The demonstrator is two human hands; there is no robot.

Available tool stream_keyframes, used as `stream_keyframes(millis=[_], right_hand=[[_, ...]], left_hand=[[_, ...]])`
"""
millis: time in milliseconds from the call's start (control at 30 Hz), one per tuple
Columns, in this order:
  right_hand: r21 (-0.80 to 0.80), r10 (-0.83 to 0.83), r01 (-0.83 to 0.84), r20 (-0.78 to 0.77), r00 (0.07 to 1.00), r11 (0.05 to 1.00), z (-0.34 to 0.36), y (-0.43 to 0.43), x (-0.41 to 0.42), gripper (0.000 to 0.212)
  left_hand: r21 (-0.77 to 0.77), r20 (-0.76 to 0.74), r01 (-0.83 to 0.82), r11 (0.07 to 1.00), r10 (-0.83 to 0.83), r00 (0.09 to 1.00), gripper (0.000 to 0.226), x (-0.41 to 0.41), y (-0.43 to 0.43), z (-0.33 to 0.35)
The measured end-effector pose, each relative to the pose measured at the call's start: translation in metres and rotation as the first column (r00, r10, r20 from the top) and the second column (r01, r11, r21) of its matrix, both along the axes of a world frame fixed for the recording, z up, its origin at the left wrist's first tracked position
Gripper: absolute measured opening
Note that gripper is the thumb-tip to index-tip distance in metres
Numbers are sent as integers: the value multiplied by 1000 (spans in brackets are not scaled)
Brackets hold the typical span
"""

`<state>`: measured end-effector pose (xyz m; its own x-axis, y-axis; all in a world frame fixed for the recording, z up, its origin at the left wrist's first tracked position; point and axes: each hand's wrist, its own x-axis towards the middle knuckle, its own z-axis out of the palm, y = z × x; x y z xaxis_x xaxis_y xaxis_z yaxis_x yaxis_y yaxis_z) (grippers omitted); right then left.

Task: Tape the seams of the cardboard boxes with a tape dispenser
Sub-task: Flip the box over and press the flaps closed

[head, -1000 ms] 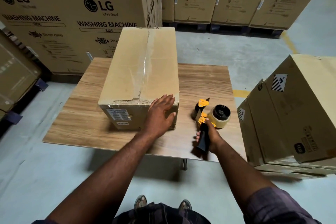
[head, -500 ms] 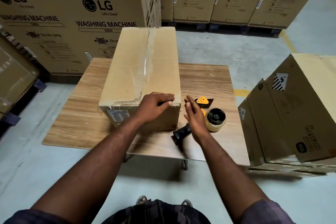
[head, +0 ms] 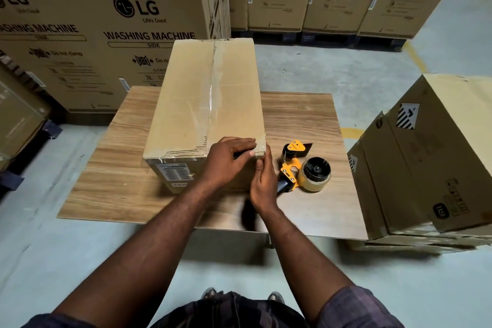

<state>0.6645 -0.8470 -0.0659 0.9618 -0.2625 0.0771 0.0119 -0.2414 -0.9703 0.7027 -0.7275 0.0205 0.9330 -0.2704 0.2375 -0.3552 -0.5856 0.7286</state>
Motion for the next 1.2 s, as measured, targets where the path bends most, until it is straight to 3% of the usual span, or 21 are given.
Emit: stream_keyframes(millis=[133,233,300,367,533,700,800,867,967,1033,1100,1200], right_hand=[[-147,146,-159,-94,985,976,2,-15,-6,70],[-7,150,-151,-50,987,989,11,-27,-17,73],[103,46,-47,11,999,994,27,-29,-20,60],[104,5,-11,54,999,995,45,-28,-12,48],[-193,199,-171,137,970,966,46,-37,6,44],[-426,310,-245,90,946,871,40,-44,2,73],[-505,296,-207,101,950,838,46,-38,-3,62],[-564,272,-145,148,951,813,57,-35,4,47],[-642,334,-180,126,934,745,65,-27,14,34],[-670,353,-179,133,926,720,58,-27,13,36],[-702,364,-167,141,921,693,49,-31,6,51],[-727,353,-158,123,928,669,49,-31,-1,63]], left_hand=[[26,81,0,1000,-2,997,27,-5,-2,-7],[84,120,-10,996,0,993,30,-6,-1,-13],[99,121,-32,995,20,993,31,-6,-3,-16],[99,114,-46,994,35,993,33,-7,-4,-16],[116,101,-12,993,0,995,40,-10,-4,-12],[125,53,59,990,-66,996,51,-6,1,-10],[163,107,74,984,-92,990,39,-4,11,0],[189,196,5,982,-43,980,25,-5,21,7],[252,228,-79,964,20,973,15,-6,40,9],[277,204,-77,958,20,979,18,-8,45,6],[290,202,-64,955,5,979,21,-9,44,5],[276,149,-33,960,-9,989,40,-10,49,3]])
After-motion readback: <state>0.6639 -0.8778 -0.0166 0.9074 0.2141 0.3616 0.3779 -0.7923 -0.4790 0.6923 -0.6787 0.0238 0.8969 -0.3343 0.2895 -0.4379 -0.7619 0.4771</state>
